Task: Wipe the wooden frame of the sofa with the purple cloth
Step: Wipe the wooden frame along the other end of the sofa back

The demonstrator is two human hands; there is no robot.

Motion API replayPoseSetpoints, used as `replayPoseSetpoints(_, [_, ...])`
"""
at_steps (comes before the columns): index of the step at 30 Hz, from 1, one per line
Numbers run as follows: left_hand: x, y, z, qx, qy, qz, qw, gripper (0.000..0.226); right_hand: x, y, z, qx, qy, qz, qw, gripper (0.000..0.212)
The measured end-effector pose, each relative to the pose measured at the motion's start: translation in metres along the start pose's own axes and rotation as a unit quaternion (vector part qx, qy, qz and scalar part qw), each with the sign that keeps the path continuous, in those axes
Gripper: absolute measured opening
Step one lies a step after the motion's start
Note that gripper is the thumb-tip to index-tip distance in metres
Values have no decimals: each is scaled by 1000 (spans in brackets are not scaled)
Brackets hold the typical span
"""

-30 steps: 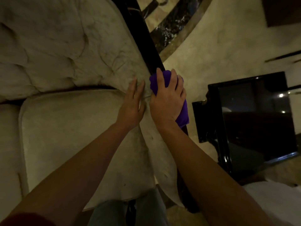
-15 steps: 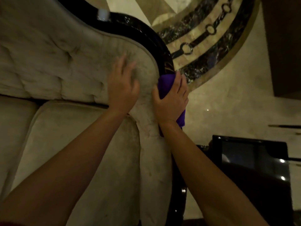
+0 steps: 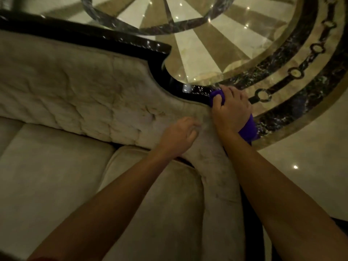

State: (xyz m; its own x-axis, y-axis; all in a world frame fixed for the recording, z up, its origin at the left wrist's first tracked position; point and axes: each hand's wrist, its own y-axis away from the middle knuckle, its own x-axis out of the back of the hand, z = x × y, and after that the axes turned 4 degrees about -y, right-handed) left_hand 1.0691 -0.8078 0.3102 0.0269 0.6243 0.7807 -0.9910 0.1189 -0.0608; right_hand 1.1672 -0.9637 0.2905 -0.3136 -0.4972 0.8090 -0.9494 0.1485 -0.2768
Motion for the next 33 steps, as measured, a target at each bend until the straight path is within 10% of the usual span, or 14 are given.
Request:
replayPoseSetpoints(10, [168, -60, -10, -112, -245, 224, 937, 23, 19, -17, -38, -95, -122, -92, 984, 40])
replayPoseSetpoints(18, [189, -155, -38, 29, -371, 137, 918, 52, 4, -30, -37, -115, -173, -42, 977, 37])
replayPoseSetpoints(28, [182, -162, -49, 21, -354, 162, 921, 54, -37, -44, -64, 189, -17, -139, 972, 34])
replayPoseSetpoints(33, [181, -164, -53, 21, -354, 174, 919, 49, -59, -31, -97, 207, -137, -107, 963, 37])
